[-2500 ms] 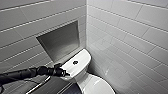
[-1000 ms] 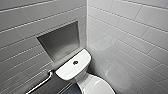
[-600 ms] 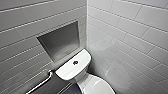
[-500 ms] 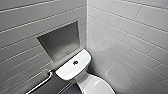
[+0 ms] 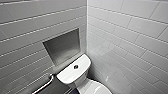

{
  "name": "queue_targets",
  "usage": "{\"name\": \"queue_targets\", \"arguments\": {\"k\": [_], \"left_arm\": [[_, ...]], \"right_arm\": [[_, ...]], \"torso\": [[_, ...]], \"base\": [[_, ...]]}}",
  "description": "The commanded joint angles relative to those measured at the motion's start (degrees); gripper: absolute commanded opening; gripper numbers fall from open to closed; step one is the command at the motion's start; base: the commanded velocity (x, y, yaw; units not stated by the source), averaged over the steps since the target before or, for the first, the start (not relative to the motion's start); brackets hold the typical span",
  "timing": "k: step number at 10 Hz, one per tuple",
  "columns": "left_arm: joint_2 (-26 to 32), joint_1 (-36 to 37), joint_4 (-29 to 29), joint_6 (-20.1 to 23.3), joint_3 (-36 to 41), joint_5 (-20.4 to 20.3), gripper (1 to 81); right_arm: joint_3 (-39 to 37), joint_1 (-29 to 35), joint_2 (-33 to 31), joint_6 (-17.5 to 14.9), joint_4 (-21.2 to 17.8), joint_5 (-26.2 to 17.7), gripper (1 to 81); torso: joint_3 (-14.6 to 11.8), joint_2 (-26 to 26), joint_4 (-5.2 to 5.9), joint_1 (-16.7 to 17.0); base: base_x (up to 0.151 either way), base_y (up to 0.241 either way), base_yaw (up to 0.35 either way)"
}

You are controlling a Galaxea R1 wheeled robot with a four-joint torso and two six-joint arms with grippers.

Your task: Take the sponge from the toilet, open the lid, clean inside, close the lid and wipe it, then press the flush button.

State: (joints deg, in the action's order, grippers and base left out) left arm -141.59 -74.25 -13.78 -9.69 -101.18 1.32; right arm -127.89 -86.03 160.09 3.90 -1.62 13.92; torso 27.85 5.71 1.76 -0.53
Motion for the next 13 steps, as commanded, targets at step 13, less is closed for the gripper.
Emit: {"name": "queue_targets", "arguments": {"k": [13], "left_arm": [[-22.24, -4.55, -0.46, 0.29, -39.25, 3.43, 1.0]], "right_arm": [[-5.78, -1.30, 3.60, -0.65, 0.39, -4.08, 1.0]], "torso": [[-7.01, 0.18, 0.00, 0.26]], "base": [[0.000, 0.000, 0.000]]}}
